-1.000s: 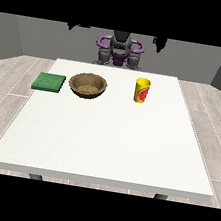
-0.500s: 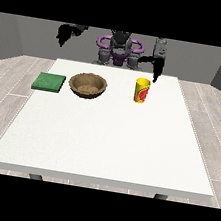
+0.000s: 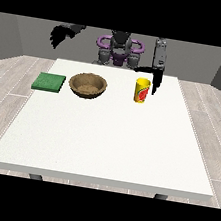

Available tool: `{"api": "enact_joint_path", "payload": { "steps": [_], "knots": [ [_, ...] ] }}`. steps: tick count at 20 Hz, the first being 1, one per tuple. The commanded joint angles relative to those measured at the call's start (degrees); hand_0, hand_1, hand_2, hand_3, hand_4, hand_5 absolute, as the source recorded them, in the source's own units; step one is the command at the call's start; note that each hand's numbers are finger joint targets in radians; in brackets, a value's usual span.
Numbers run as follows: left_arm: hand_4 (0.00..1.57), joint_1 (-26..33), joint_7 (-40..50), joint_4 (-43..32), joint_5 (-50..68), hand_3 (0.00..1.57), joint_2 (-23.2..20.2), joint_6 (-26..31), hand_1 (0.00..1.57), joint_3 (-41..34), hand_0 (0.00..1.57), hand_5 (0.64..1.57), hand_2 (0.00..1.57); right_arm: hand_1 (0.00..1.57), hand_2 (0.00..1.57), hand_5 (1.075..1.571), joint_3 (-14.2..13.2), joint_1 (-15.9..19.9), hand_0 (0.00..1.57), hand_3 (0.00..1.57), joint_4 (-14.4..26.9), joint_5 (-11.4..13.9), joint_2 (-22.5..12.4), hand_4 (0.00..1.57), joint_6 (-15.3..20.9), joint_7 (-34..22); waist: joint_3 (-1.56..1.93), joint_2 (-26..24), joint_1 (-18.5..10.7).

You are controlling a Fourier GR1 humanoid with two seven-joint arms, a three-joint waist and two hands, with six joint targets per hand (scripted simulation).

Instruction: Pick the cup and pour the ball into the bowl, then pick the bowl and place it on the pad

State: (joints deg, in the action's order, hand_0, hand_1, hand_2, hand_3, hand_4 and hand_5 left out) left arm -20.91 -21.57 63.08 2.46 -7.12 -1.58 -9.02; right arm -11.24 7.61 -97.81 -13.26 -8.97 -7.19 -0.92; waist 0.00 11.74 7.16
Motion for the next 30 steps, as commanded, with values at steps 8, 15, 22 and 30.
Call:
{"api": "enact_joint_path", "payload": {
  "steps": [8,15,22,30],
  "knots": [
    [0.36,-5.65,-16.1,-21.11,1.31,0.0,-2.83,1.49,0.0,-5.94,0.0,1.464,0.0,0.0,0.0,1.564,-1.54,-0.08,0.0,0.0,-0.62,-2.36,-3.03,0.67,-4.63,1.77,-0.04,4.06,3.5],
    [1.33,-7.12,-21.53,-26.73,-4.59,1.57,-3.36,-10.09,1.25,-5.55,1.25,1.491,1.57,0.0,0.0,1.569,-4.86,3.27,0.0,0.16,-4.04,-8.74,-6.51,0.65,-6.31,-3.39,-0.06,5.84,7.66],
    [1.41,-11.15,-14.86,-27.55,-7.14,1.57,-3.81,-15.13,1.28,-3.65,1.28,1.413,1.57,0.0,0.0,1.566,-10.27,2.42,0.0,0.18,4.46,-13.36,-11.88,0.63,-12.13,-3.7,0.03,0.64,6.59],
    [1.41,-16.48,2.58,-27.17,-28.34,1.57,-3.06,-33.38,1.34,11.59,1.34,1.525,1.57,0.0,0.0,1.562,-8.82,2.51,0.0,0.25,13.25,-11.46,-10.56,0.63,-11.37,-4.98,0.35,-9.81,5.61]
  ]
}}
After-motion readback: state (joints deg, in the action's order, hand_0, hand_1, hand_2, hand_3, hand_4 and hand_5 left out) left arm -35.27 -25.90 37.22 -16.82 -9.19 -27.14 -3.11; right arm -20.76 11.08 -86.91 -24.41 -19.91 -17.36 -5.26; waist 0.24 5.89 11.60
